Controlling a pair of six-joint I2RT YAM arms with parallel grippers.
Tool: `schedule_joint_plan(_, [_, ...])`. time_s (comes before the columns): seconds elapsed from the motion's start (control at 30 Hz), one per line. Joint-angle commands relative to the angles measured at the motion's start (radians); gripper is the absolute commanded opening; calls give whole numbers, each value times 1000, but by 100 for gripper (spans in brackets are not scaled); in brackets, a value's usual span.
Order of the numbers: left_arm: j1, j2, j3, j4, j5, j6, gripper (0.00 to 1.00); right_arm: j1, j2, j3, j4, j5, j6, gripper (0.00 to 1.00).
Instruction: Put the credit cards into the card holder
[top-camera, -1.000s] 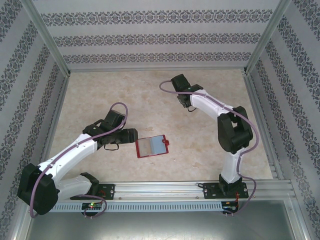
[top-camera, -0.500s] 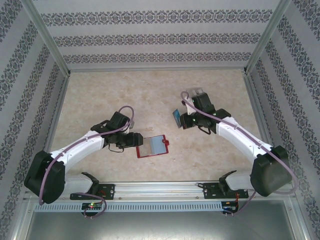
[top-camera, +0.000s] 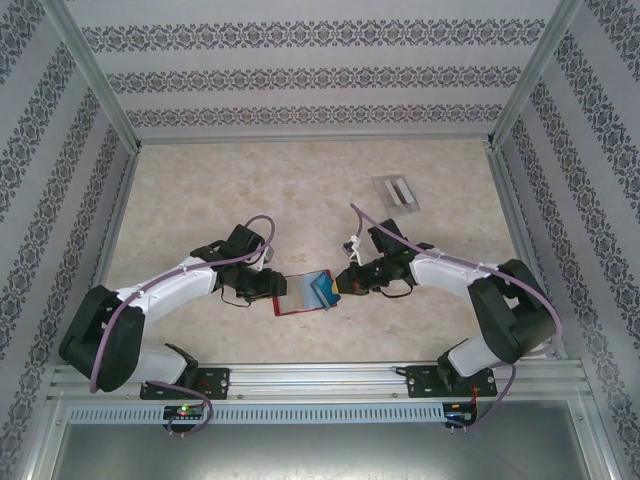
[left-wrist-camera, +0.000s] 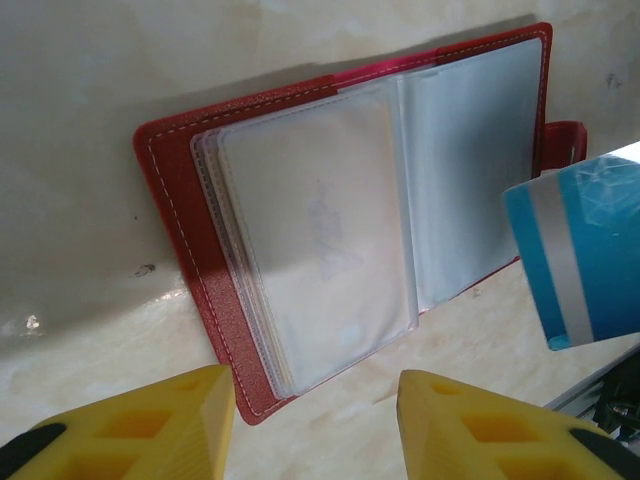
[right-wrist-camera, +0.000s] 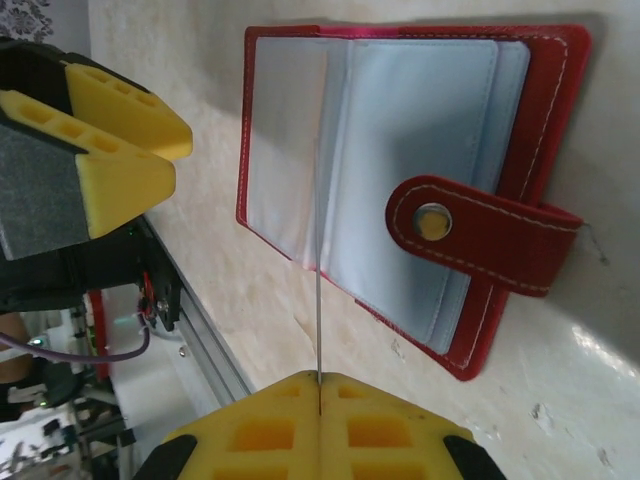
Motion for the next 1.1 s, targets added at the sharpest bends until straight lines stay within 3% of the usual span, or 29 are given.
schedule_joint_plan(0.0, [9,17,5,-1,-18,18,45,-5,52,13,68,-79,14,0])
schedule_joint_plan(0.3, [8,69,9,8,-39,-22,41,-10,210,55,152,-160,39,0])
schedule_joint_plan(0.53, [8,115,29,-9,-62,-13,25,-13,275,71,190,-192,56,0])
schedule_joint_plan(0.83, [9,158,54,-66,-157,-19,18,-37,204,65,192,-203,56,0])
schedule_joint_plan(1.07, [9,167,50,-61,-182,-38,17,-3,246,98,207,-209,58,0])
